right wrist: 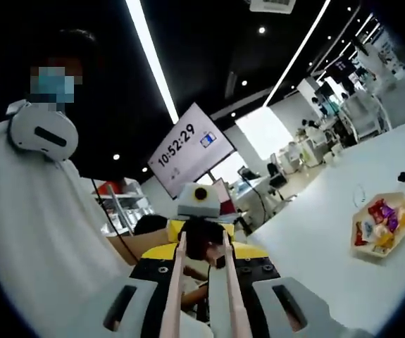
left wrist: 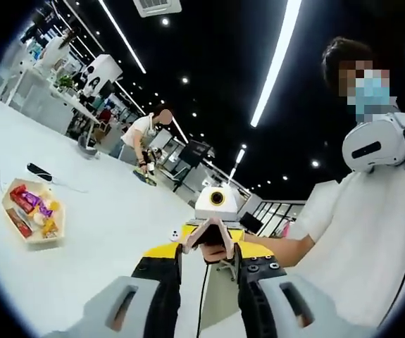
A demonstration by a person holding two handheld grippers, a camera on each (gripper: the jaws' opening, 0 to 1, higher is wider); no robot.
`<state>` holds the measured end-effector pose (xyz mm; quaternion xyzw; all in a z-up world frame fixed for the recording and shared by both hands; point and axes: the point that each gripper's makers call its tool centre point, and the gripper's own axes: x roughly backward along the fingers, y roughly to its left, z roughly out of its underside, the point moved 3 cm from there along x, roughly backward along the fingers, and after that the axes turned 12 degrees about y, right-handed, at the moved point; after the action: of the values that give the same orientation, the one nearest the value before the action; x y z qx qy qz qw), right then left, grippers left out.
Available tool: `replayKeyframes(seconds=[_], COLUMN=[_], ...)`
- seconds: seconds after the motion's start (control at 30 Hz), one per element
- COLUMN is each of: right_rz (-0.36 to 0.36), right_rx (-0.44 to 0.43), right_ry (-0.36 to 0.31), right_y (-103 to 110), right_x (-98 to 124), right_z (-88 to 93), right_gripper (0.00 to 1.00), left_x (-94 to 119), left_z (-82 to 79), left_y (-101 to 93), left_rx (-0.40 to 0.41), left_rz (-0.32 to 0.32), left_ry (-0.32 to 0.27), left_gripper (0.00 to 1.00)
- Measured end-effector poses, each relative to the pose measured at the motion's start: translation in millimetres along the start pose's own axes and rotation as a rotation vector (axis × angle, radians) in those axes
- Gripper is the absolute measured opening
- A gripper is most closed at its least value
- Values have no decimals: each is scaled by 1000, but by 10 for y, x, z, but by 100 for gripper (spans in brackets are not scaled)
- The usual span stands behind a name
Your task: Place the target food into the container with the food tongs after gripping and lifting it, then release it inside without dropping or visibly crushing the food.
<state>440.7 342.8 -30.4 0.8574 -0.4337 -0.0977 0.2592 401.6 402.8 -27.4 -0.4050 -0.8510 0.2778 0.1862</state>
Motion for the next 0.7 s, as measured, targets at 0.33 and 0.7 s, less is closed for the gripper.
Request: replayKeyframes(seconds=[0.33, 0.7], right_rz=[-44, -39], right_rx=[-5, -23], right_ry=[22, 63], right_y=[47, -5], right_x=[-100, -71], right_z=[6, 40], right_gripper=[27, 26], left_x=[-46, -17], left_z=[91, 65], left_y=[-25, 9], left_rx=[-33, -10], left_rz=[11, 13], left_ry=[36, -6], left_gripper=[32, 27])
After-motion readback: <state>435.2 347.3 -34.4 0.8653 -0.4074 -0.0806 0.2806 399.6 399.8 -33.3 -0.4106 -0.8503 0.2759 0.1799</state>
